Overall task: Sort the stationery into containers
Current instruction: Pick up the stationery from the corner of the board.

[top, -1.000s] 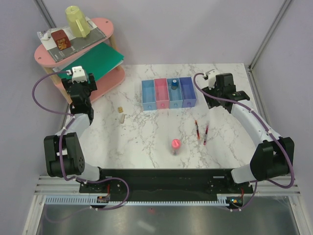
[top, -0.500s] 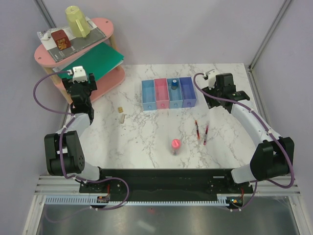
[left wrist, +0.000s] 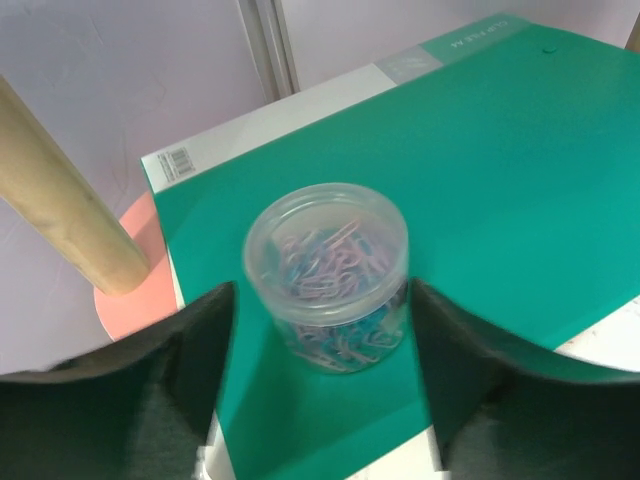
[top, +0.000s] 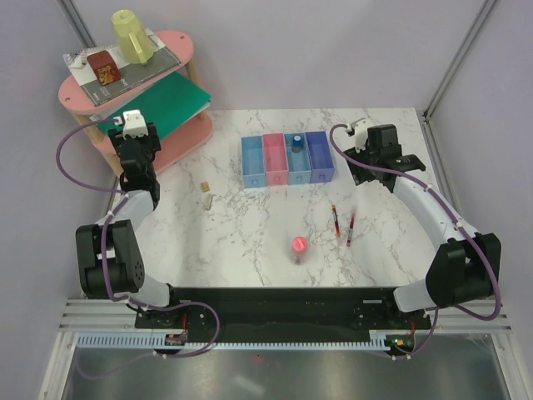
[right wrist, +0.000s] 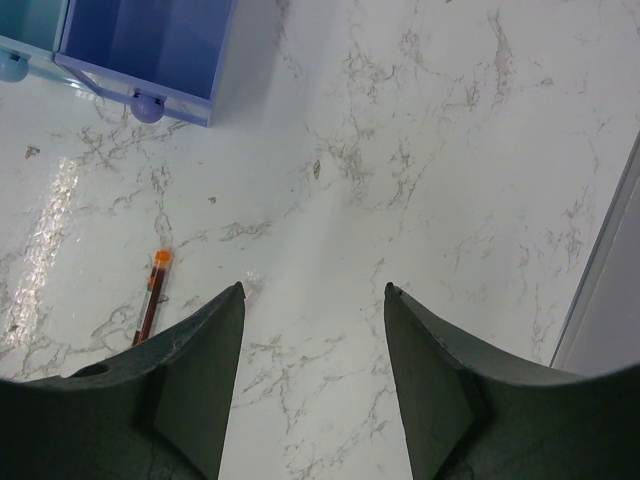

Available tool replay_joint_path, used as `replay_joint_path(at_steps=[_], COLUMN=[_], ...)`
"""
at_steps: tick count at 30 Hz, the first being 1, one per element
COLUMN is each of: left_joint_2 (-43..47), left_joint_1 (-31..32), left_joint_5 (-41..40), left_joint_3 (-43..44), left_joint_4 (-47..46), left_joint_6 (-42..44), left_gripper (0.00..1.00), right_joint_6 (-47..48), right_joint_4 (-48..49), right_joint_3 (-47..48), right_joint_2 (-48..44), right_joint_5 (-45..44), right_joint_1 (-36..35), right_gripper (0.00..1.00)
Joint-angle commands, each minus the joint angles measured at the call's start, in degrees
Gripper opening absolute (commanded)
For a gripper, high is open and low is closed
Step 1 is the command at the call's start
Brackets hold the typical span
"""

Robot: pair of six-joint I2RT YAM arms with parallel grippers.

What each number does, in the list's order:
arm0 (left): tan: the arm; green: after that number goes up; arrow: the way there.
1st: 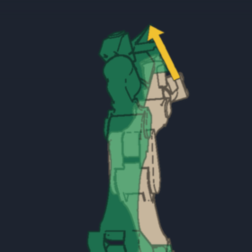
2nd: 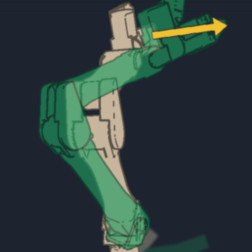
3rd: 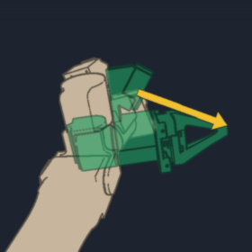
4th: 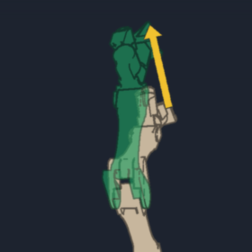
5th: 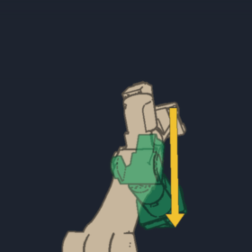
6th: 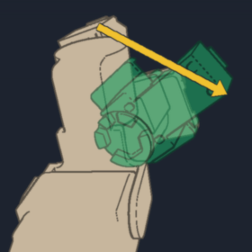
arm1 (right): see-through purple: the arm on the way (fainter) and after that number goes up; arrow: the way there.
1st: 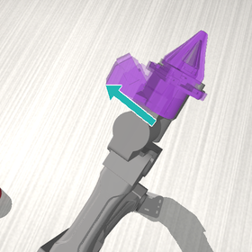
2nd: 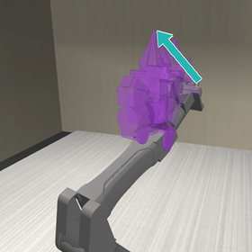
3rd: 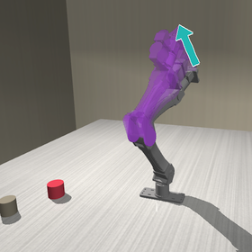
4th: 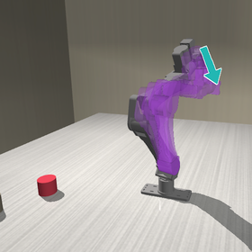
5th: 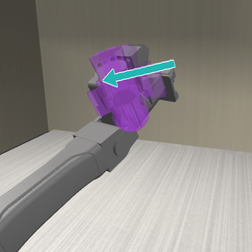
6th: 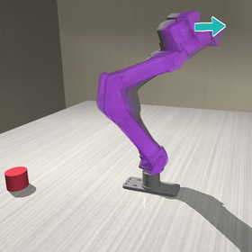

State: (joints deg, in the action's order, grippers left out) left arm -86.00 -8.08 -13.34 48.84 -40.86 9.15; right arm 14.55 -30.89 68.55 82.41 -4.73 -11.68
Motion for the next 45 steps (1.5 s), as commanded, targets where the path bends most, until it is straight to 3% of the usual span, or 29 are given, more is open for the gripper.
replay_joint_path(at_steps=[1, 13, 22, 32, 45], left_joint_2=[-0.8, 2.1, 12.3, 20.9, 31.5], left_joint_1=[-0.4, -0.5, -0.5, -0.5, -0.5], left_joint_5=[-1.4, 0.0, 7.6, 13.1, 26.4], left_joint_3=[2.7, -1.2, -8.3, -11.4, -14.6], left_joint_4=[-3.4, -2.4, 3.7, 11.5, 19.7], left_joint_6=[0.9, 1.9, 3.4, 5.4, 10.1], left_gripper=[0.67, 0.12, 0.02, 0.02, 0.02], right_joint_6=[-0.7, -0.8, -1.4, -1.4, -0.7], right_joint_4=[0.1, 0.0, 0.0, -0.2, -1.3], right_joint_3=[1.8, 2.1, 1.8, 2.3, 2.6], right_joint_2=[-0.3, -0.2, -0.3, -1.1, -1.7], right_joint_5=[0.6, 1.0, 2.4, 3.1, 3.8], right_joint_1=[0.3, 0.3, 0.3, 0.3, 0.3], right_gripper=[0.66, 0.66, 0.66, 0.66, 0.66])
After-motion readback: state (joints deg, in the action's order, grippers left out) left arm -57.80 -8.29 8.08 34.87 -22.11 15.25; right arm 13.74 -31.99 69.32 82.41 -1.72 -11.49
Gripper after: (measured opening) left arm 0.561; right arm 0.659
